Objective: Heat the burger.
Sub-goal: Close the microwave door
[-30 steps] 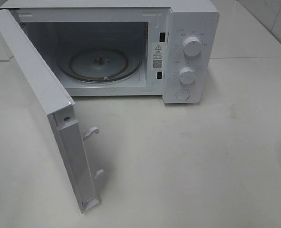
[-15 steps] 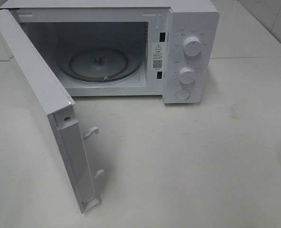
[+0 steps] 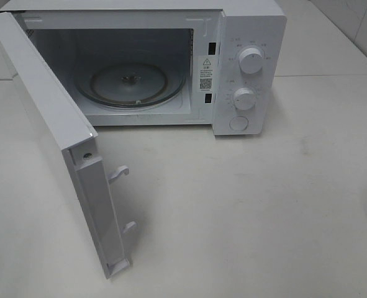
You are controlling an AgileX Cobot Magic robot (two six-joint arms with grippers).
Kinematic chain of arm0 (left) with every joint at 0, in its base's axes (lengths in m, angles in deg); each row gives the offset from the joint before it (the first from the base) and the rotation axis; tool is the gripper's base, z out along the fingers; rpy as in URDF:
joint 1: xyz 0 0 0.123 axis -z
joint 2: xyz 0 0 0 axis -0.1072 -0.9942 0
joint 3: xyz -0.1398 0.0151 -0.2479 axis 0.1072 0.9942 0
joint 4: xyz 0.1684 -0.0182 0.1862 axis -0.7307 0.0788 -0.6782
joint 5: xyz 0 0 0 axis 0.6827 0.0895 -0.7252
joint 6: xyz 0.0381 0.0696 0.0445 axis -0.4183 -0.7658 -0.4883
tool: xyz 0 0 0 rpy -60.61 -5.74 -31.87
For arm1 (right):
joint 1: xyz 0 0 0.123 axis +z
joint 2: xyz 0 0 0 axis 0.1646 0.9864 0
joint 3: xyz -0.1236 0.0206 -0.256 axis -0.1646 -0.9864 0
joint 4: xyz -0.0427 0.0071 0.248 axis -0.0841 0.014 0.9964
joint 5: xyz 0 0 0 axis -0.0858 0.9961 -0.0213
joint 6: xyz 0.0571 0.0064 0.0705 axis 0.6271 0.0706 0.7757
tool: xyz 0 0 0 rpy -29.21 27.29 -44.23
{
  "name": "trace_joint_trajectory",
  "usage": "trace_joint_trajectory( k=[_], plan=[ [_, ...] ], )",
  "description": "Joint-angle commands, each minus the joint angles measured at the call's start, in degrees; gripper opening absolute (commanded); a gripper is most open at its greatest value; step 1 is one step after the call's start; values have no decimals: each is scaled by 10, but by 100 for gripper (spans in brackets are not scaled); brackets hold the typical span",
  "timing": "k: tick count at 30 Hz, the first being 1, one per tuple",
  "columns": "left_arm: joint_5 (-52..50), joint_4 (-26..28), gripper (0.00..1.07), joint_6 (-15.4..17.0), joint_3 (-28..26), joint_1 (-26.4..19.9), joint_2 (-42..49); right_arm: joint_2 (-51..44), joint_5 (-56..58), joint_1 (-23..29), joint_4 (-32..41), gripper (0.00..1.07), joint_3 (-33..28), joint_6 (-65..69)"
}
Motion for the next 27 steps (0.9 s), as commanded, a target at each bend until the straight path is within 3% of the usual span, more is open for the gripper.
trace_joint_trajectory(
  k=[1, 6, 8, 11, 13, 14, 15, 16, 17, 19, 20, 21, 22, 27],
  plan=[
    [-13, -2, 102, 0, -5, 2, -18, -14, -7, -4, 0, 74, 0, -7],
    [-52, -7, 100, 0, -15, 2, -64, -14, -7, -4, 0, 74, 0, -7],
    [-112, -5, 89, 0, -15, 2, -111, -14, -7, -4, 0, 74, 0, -7],
    [-128, -5, 85, 0, -15, 2, -120, -14, -7, -4, 0, 74, 0, -7],
    [-172, -5, 66, 0, -11, 2, -154, -14, -7, -4, 0, 74, 0, -7],
    [-172, -5, 66, 0, -11, 2, -154, -14, -7, -4, 0, 74, 0, -7],
    [-199, -5, 50, 0, -6, 2, -173, -14, -7, -4, 0, 74, 0, -7],
    [-215, -5, 42, 0, -1, 2, -185, -14, -7, -4, 0, 74, 0, -7],
    [-215, -5, 42, 0, -1, 2, -185, -14, -7, -4, 0, 74, 0, -7],
    [-259, -5, 20, 0, 12, 2, -221, -14, -7, -4, 0, 74, 0, -7],
    [-259, -5, 20, 0, 12, 2, -221, -14, -7, -4, 0, 74, 0, -7],
    [-287, -5, 5, 0, 20, 2, -248, -14, -7, -4, 0, 74, 0, -7],
    [-301, -5, 0, 0, 25, 2, -264, -14, -7, -4, 0, 74, 0, -7],
    [-437, -1, 0, -13, 59, 2, -341, -14, -7, -4, 0, 74, 0, -7]
  ],
)
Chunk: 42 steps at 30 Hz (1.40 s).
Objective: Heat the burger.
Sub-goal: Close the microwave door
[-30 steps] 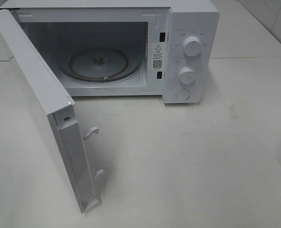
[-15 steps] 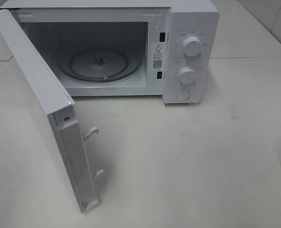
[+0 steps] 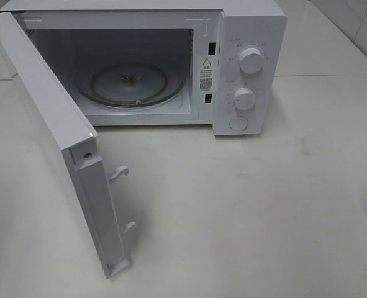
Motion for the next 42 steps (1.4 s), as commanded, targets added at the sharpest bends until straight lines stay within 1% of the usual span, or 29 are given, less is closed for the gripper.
trace_joint_trajectory(
  k=[1, 3, 4, 6, 7, 9, 10, 11, 12, 13, 14, 15, 16, 17, 18, 19, 20, 21, 22, 23, 24, 26, 30, 33, 35, 36, 38, 41, 42],
  plan=[
    [-150, 7, 0, -25, 36, 2, -62, -14, -7, -4, -1, 74, 0, -6],
    [-215, 7, 0, -37, 55, 2, -94, -14, -7, -4, -1, 74, 0, -6],
    [-215, 7, 0, -37, 55, 2, -94, -14, -7, -4, -1, 74, 0, -6],
    [-316, 3, 0, -45, 83, 2, -139, -14, -7, -4, -1, 74, 0, -6],
    [-316, 3, 0, -45, 83, 2, -139, -14, -7, -4, -1, 74, 0, -6],
    [-422, -14, 0, -44, 108, 3, -186, -14, -7, -4, -1, 74, 0, -6],
    [-422, -14, 0, -44, 108, 3, -186, -14, -7, -4, -1, 74, 0, -6],
    [-449, -22, 0, -41, 115, 3, -203, -14, -7, -4, -1, 74, 0, -6],
    [-506, -56, 0, -29, 127, 3, -235, -14, -7, -4, -1, 74, 0, -6],
    [-506, -56, 0, -29, 127, 3, -235, -14, -7, -4, -1, 74, 0, -6],
    [-552, -106, 0, -4, 130, 3, -271, -14, -7, -4, -1, 74, 0, -6],
    [-571, -128, 0, 13, 130, 3, -285, -14, -7, -4, -1, 74, 0, -6],
    [-571, -128, 0, 13, 130, 3, -285, -14, -7, -4, -1, 74, 0, -6],
    [-600, -176, 0, 50, 130, 3, -317, -14, -7, -4, -1, 74, 0, -6],
    [-617, -199, 0, 71, 130, 3, -335, -14, -7, -4, -1, 74, 0, -6],
    [-617, -199, 0, 71, 130, 3, -335, -14, -7, -4, -1, 74, 0, -6],
    [-650, -246, 0, 109, 130, 3, -370, -14, -7, -4, -1, 74, 0, -6],
    [-672, -269, 0, 128, 130, 3, -387, -14, -7, -4, -1, 74, 0, -6],
    [-672, -269, 0, 128, 130, 3, -387, -14, -7, -4, -1, 74, 0, -6],
    [-724, -308, 0, 155, 130, 3, -417, -14, -7, -4, -1, 74, 0, -6],
    [-724, -308, 0, 155, 130, 3, -417, -14, -7, -4, -1, 74, 0, -6],
    [-796, -360, 0, 174, 129, 3, -460, -14, -7, -4, -1, 74, 0, -6],
    [-844, -370, 0, 174, 129, 5, -500, -14, -7, -4, -1, 74, 0, -6],
    [-853, -350, 0, 171, 122, 29, -524, -14, -7, -4, -1, 74, 0, -6],
    [-845, -344, 0, 158, 103, 75, -548, -14, -7, -4, -1, 74, 0, -6],
    [-845, -344, 0, 158, 103, 75, -548, -14, -7, -4, -1, 74, 0, -6],
    [-846, -309, 0, 146, 87, 119, -575, -14, -7, -4, -1, 74, 0, -6],
    [-847, -281, 0, 146, 79, 146, -586, -14, -7, -4, -1, 74, 0, -6],
    [-847, -257, 0, 146, 72, 175, -594, -14, -7, -4, -1, 74, 0, -6]
  ],
)
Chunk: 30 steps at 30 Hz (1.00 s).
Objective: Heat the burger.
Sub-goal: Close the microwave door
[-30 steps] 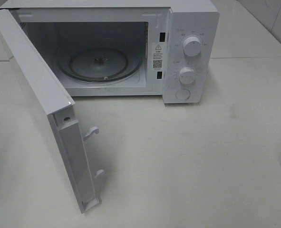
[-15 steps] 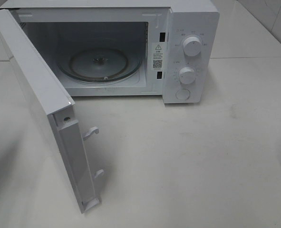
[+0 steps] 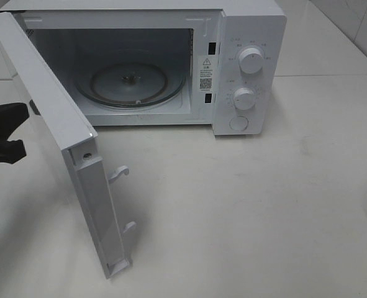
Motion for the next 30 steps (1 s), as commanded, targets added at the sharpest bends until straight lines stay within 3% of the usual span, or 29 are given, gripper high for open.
trace_joint_trajectory(
  k=[1, 5, 7, 8, 10, 16, 19, 21, 23, 26, 28, 30],
  plan=[
    [-10, 46, 0, -2, -18, 50, -9, -14, -7, -4, -1, 74, 0, -6],
    [-7, 87, 0, -17, -32, 90, -17, -14, -7, -4, -1, 74, 0, -6],
    [2, 143, 0, -40, -45, 128, -21, -14, -7, -4, -1, 74, 0, -6],
    [2, 143, 0, -40, -45, 128, -21, -14, -7, -4, -1, 74, 0, -6],
    [7, 211, 0, -58, -68, 175, -32, -14, -7, -4, -1, 74, 0, -6],
    [38, 270, 0, -82, -99, 216, -50, -14, -7, -4, -1, 74, 0, -6],
    [76, 334, 0, -130, -142, 261, -74, -14, -7, -4, -1, 74, 0, -6],
    [82, 352, 0, -140, -154, 269, -80, -14, -7, -4, -1, 74, 0, -6],
    [102, 423, 0, -182, -201, 303, -104, -14, -7, -4, -1, 74, 0, -6],
    [105, 436, 0, -191, -210, 310, -108, -14, -7, -4, -1, 74, 0, -6],
    [111, 492, 0, -226, -257, 328, -131, -14, -7, -4, -1, 74, 0, -6],
    [114, 505, 0, -234, -265, 329, -136, -14, -7, -4, -1, 74, 0, -6]
  ],
)
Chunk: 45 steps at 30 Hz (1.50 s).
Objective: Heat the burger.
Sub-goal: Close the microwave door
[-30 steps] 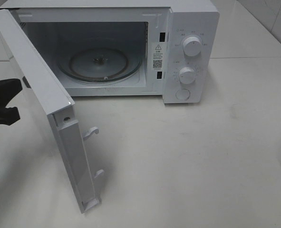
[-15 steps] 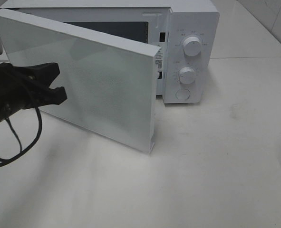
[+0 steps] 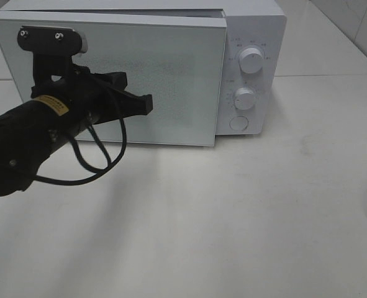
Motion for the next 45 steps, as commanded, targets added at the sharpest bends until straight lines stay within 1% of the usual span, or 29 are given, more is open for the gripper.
trace_joint_trajectory(
  k=[1, 4, 6, 7, 8, 9, 12, 14, 19, 20, 22, 23, 24, 26, 27, 28, 29, 30, 31, 32, 34, 38, 40, 41, 42, 44, 45],
  plan=[
    [22, 68, 0, -41, -51, 13, -23, -14, -5, -4, -1, 74, 0, -6],
    [28, 78, 0, -50, -61, 13, -28, -14, -5, -4, -1, 74, 0, -6],
    [38, 108, 0, -69, -101, 13, -49, -14, -5, -4, -1, 74, 0, -6],
    [38, 108, 0, -69, -101, 13, -49, -14, -5, -4, -1, 74, 0, -6],
    [43, 112, 0, -77, -111, 13, -54, -14, -5, -4, -1, 74, 0, -6],
    [55, 121, 0, -97, -129, 13, -64, -14, -5, -4, -1, 74, 0, -6],
    [60, 129, 0, -105, -139, 13, -69, -14, -5, -4, -1, 74, 0, -6],
    [66, 162, 0, -129, -168, 13, -84, -14, -5, -4, -1, 74, 0, -6],
    [66, 167, 0, -131, -191, 13, -95, -14, -5, -4, -1, 74, 0, -6],
    [69, 167, 0, -135, -204, 13, -102, -14, -5, -4, -1, 74, 0, -6],
    [72, 167, 0, -142, -212, 13, -107, -14, -5, -4, -1, 74, 0, -6],
    [79, 174, 0, -160, -229, 13, -115, -14, -5, -4, -1, 74, 0, -6],
    [79, 174, 0, -160, -229, 13, -115, -14, -5, -4, -1, 74, 0, -6],
    [85, 202, 0, -188, -254, 13, -127, -14, -5, -4, 0, 74, 0, -6],
    [85, 202, 0, -188, -254, 13, -127, -14, -5, -4, 0, 74, 0, -6],
    [93, 218, 0, -211, -268, 11, -132, -14, -5, -4, 0, 74, 0, -6],
    [93, 218, 0, -211, -268, 11, -132, -14, -5, -4, 0, 74, 0, -6],
    [94, 224, 0, -220, -275, 11, -136, -14, -5, -4, 0, 74, 0, -6],
    [97, 230, 0, -239, -284, 11, -140, -14, -5, -4, 1, 74, 0, -6],
    [97, 230, 0, -239, -284, 11, -140, -14, -5, -4, 1, 74, 0, -6],
    [97, 231, 0, -251, -289, 11, -142, -14, -5, -4, 1, 74, 0, -6],
    [105, 231, 0, -251, -289, 12, -138, -14, -5, -4, 1, 74, 0, -6],
    [150, 235, 0, -251, -287, 19, -128, -14, -5, -4, 1, 74, 0, -6],
    [150, 235, 0, -251, -287, 19, -128, -14, -5, -4, 1, 74, 0, -6],
    [176, 238, 0, -251, -285, 23, -120, -14, -5, -4, 1, 74, 0, -6],
    [189, 239, 0, -251, -283, 28, -115, -14, -5, -4, 1, 74, 0, -6],
    [213, 238, 0, -251, -276, 34, -104, -14, -5, -4, 1, 74, 0, -6]
  ],
)
